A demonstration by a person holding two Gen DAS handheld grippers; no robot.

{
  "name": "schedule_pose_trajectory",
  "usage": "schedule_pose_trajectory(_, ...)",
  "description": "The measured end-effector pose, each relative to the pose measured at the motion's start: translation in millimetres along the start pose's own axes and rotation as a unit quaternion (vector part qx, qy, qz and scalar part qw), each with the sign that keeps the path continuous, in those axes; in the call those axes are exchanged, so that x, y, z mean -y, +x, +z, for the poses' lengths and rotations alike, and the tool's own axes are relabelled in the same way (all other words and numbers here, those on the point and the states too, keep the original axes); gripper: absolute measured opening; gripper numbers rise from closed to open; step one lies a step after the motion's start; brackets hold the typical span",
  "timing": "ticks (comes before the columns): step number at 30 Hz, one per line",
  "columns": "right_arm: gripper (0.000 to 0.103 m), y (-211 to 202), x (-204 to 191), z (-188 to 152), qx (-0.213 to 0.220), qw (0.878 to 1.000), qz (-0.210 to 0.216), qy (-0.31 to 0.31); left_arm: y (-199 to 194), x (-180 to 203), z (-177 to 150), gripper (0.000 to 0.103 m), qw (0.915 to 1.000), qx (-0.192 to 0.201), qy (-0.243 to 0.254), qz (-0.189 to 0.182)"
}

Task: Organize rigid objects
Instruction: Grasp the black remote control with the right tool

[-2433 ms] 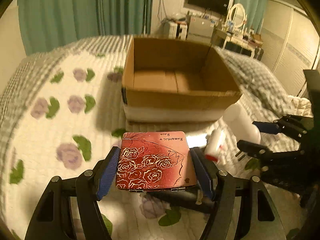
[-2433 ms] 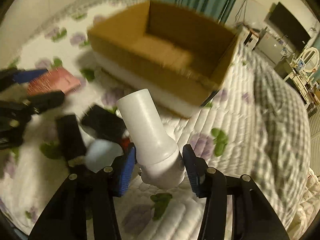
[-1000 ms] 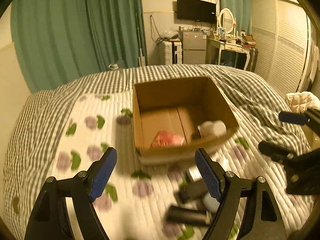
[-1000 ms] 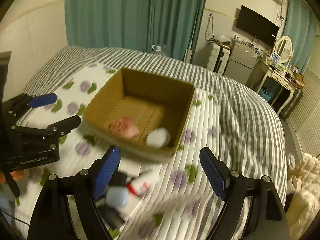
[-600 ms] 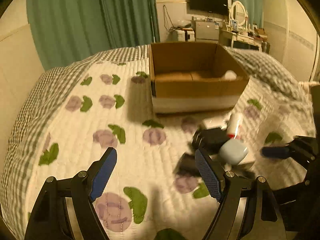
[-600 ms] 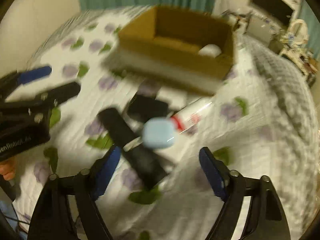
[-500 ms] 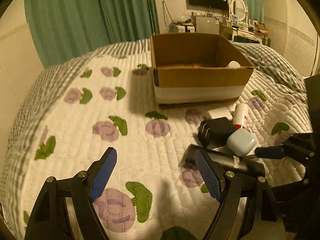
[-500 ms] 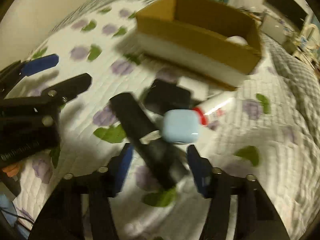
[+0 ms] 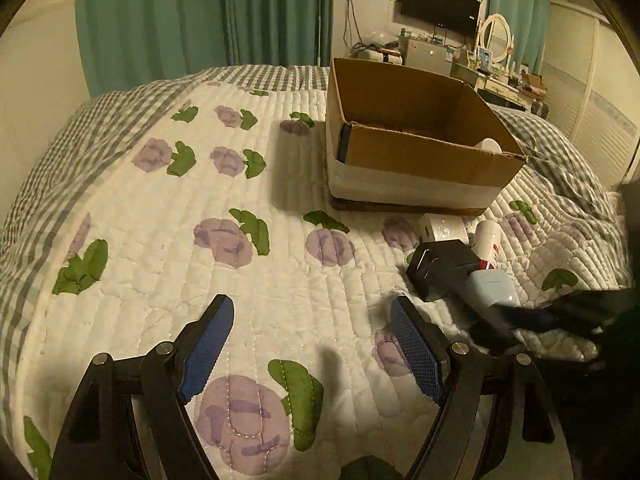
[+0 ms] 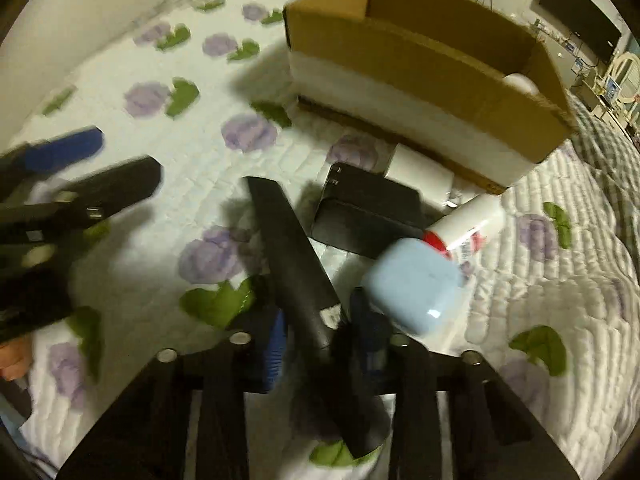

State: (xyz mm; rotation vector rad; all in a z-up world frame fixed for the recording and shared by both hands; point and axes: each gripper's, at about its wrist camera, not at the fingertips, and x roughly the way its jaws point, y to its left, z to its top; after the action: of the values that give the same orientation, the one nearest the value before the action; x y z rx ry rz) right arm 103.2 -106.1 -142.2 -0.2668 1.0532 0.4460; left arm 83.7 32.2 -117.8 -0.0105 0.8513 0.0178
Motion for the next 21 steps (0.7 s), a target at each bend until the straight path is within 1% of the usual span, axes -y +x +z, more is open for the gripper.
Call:
schedule_pose_trajectory(2,0.021,-26.8,11.8,-0.4,0.027,0.999,0.009,0.018,1.2,5.1,0.8,0.083,0.9999,-0.001,0.007,0.008)
schedule_pose_trajectory(4,0.019,-42.7,23.4,1.5,0.038,0.999,0.008,0.032,2.0,13.1,2.9,0.083,0.9999,-0.005,0.013,0.009)
schedule_pose_trajectory(5,0.019,-52.5,35.3,3.6,0.034,0.998,-0.006,0.047,2.5,18.5,4.4,0.083,0.9998,-0.007,0.016,0.005)
schedule_pose_trajectory(8,0.019,-61.1,59.9,12.3,0.019,0.997,-0.037,0.066,10.5,39.3,8.9,0.083,0.9995,-0.025,0.019,0.002)
schedule_pose_trajectory(10,0.019,-54.3,77.3,19.8,0.002,0.996,-0.037,0.077,17.0,52.8,11.4,0.083,0.9994,-0.032,0.014,-0.005)
schedule_pose_trajectory(12,0.019,-40.7,98.9,19.3,-0.02,0.995,-0.024,0.09,24.8,67.7,12.3,0.083,0.999,-0.035,0.01,-0.025)
schedule_pose_trajectory(14,0.019,-26.3,110.6,17.3,-0.033,0.995,-0.014,0.095,33.1,79.8,11.7,0.083,0.998,-0.047,0.006,-0.042)
schedule_pose_trajectory(15,0.019,-20.3,114.0,15.3,-0.036,0.995,-0.007,0.097,37.3,85.8,11.2,0.083,0.9974,-0.052,0.006,-0.05)
schedule_pose_trajectory(17,0.019,-11.0,119.0,14.7,-0.034,0.994,0.007,0.102,48.6,100.9,10.0,0.083,0.9962,-0.07,0.013,-0.049)
schedule_pose_trajectory(21,0.019,-1.6,119.0,14.6,-0.023,0.995,0.008,0.095,64.2,116.2,11.6,0.081,0.9937,-0.089,0.006,-0.067)
